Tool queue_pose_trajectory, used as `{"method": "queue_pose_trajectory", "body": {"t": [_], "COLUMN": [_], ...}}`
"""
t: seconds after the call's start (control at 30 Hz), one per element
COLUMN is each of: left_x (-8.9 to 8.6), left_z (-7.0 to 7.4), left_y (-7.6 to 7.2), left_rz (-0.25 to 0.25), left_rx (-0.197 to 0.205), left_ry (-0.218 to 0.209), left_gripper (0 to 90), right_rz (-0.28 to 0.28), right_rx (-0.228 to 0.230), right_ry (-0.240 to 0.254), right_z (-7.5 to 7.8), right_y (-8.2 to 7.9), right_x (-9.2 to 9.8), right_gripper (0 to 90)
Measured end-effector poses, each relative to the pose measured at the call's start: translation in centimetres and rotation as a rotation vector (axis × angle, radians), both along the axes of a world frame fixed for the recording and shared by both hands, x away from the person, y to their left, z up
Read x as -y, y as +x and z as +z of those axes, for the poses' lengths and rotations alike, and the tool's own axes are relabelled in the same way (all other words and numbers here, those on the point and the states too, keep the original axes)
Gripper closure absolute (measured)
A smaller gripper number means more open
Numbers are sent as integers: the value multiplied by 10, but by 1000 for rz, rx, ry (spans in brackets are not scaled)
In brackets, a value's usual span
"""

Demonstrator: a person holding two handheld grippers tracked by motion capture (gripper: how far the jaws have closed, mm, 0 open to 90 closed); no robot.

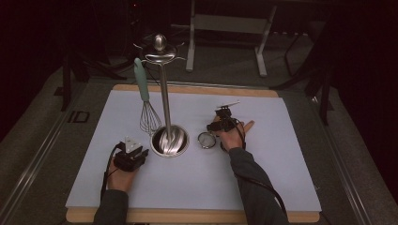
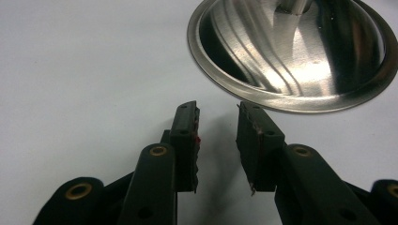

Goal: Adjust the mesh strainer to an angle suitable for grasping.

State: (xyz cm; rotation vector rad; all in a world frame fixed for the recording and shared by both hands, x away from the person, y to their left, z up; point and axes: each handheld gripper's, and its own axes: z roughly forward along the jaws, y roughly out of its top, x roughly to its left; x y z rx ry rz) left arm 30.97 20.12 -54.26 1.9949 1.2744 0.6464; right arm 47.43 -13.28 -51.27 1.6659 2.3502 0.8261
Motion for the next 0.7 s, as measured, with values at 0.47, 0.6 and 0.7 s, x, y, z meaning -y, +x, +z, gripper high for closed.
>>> {"method": "queue_pose_trajectory", "body": {"t": [0.47,0.6,0.7], "left_x": [0,0,0], "left_z": [0,0,0], "left_y": [0,0,0], "left_rz": [1,1,1], "left_rx": [0,-1,0], "left_ry": [1,2,1], "left_gripper": [681,681,681], "right_rz": [222,248,269], "right_rx": [-33,-44,-60], "right_ry": [-40,-71,-107], "right_z": [5,8,11], "right_y": [-16,-23,-34], "right_x": [-30,-33,-30], "right_gripper": [672,682,687]}}
